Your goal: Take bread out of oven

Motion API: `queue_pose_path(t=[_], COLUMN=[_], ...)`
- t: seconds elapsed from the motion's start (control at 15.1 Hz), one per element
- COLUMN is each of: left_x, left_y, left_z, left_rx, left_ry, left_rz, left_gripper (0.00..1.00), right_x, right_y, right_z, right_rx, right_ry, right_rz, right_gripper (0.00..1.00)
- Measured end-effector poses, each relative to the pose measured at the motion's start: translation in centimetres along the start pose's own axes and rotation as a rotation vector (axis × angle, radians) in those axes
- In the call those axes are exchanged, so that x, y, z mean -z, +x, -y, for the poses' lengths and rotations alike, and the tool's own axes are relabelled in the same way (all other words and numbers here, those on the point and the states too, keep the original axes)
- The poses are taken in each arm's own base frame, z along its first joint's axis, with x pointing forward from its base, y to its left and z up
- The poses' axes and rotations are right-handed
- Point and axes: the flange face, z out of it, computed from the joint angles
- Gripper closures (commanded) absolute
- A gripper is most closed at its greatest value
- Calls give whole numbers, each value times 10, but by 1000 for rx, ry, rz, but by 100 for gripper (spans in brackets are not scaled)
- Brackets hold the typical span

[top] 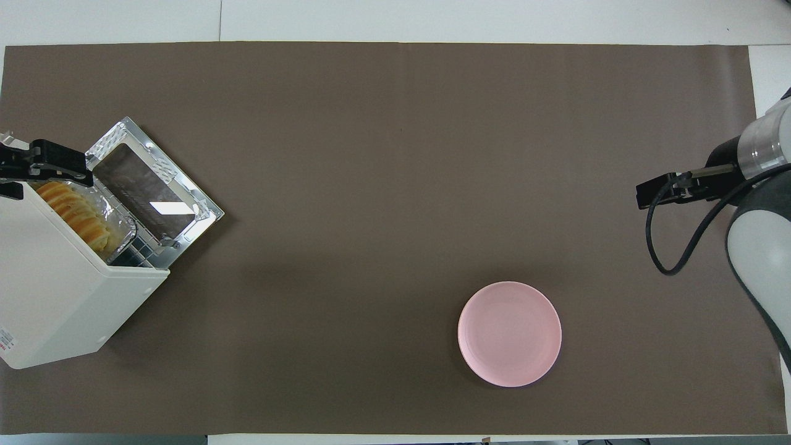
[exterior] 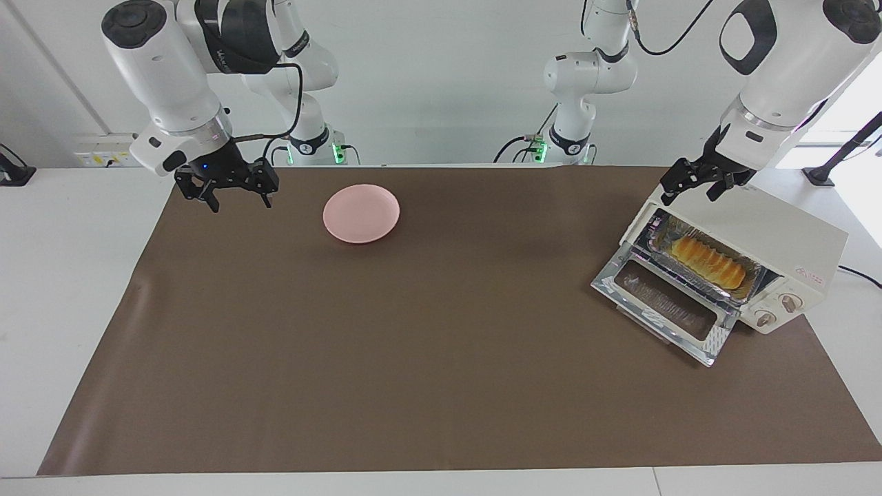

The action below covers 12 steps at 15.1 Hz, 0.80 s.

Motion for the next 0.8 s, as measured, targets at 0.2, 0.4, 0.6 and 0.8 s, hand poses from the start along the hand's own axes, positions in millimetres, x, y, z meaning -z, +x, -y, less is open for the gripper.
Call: queue_pose_path(t=[0.2, 0.4, 0.6, 0.8], left_x=[-8, -43, -80, -105], left_y=[34, 87, 117, 125], left_z=[-3, -22, -34, -29], left_rx=[71, 208, 294, 404], left_ry=[10, 31, 98, 199], left_rz=[20, 42, 40, 21], left_gripper=[0, 0, 0, 0], right_x=[0, 0, 0, 0], right_y=[0, 0, 0, 0], right_z=[0, 0, 0, 0], right_rx=[0, 0, 0, 0], right_ry=[0, 0, 0, 0], right_rz=[0, 0, 0, 0], right_gripper=[0, 0, 0, 0])
